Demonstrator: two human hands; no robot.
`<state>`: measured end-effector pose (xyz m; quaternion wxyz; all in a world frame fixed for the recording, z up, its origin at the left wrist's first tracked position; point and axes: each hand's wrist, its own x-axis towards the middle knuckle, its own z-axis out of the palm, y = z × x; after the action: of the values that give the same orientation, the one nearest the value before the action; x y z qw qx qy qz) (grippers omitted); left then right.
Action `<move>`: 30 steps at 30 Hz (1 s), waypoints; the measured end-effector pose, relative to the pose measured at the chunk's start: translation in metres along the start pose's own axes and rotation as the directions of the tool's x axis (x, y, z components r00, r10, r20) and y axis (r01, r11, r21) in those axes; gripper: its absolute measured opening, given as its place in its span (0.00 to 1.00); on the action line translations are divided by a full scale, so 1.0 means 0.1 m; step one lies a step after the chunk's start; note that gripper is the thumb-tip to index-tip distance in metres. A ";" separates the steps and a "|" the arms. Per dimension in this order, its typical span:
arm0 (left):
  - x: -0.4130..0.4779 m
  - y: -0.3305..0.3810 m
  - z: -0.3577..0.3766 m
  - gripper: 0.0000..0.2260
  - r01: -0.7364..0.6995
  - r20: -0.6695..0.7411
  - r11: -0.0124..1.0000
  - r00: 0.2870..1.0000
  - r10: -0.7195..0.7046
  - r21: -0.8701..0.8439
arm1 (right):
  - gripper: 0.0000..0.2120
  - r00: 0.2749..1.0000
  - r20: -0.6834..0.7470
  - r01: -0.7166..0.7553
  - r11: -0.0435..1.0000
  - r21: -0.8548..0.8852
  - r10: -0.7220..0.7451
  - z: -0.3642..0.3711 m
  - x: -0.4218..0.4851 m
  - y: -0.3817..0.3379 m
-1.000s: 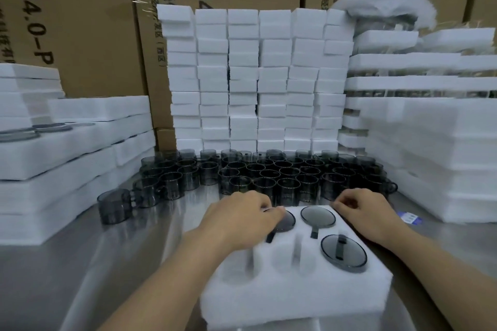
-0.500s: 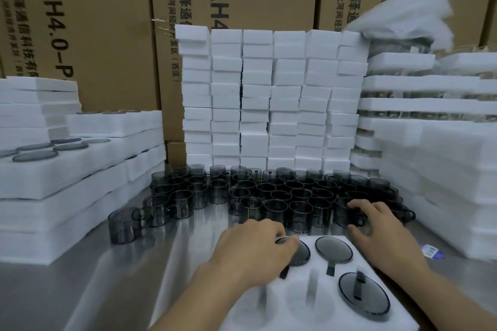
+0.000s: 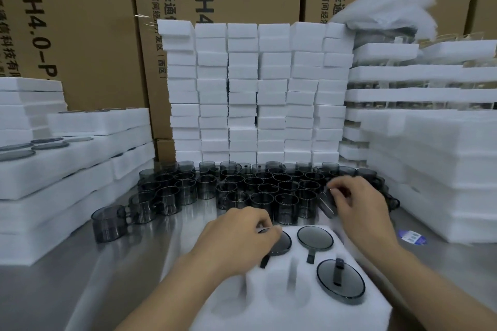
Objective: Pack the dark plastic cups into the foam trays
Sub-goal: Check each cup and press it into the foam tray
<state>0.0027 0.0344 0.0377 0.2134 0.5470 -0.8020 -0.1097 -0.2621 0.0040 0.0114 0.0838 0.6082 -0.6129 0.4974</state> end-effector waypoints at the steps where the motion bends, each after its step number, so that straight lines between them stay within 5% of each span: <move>1: 0.00 0.00 0.00 0.14 -0.002 -0.007 1.000 1.000 0.002 -0.007 | 0.10 0.999 -0.026 0.039 0.998 0.048 -0.038 -0.02 0.01 -0.08; 5: 0.02 0.00 0.00 0.09 -0.035 -0.036 0.997 0.999 0.033 -0.064 | 0.09 0.959 -0.152 0.266 0.947 0.183 -0.240 -0.11 -0.02 -0.43; 10: 0.02 0.04 -0.02 0.25 -0.133 -0.134 0.975 0.985 0.110 -0.176 | 0.13 0.903 -0.133 0.430 0.855 0.290 -0.409 -0.19 -0.17 -0.78; 13: 0.02 0.08 -0.03 0.26 -0.199 -0.223 0.925 0.966 0.130 -0.325 | 0.16 0.859 -0.107 0.510 0.824 0.247 -0.500 -0.21 -0.23 -0.86; 19: 0.03 0.06 -0.06 0.29 -0.290 -0.455 0.891 0.884 0.110 -0.348 | 0.15 0.912 -0.061 0.399 0.844 0.357 -0.405 -0.21 -0.24 -0.84; 30: -0.01 0.10 -0.08 0.25 -0.379 -0.504 0.823 0.853 0.133 -0.424 | 0.15 0.932 -0.028 0.343 0.856 0.387 -0.361 -0.24 -0.28 -0.87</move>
<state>-0.0021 0.0398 0.0485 0.5437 0.3648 -0.7396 -0.1560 -0.1948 0.0600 0.0475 0.0381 0.7255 -0.3830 0.5705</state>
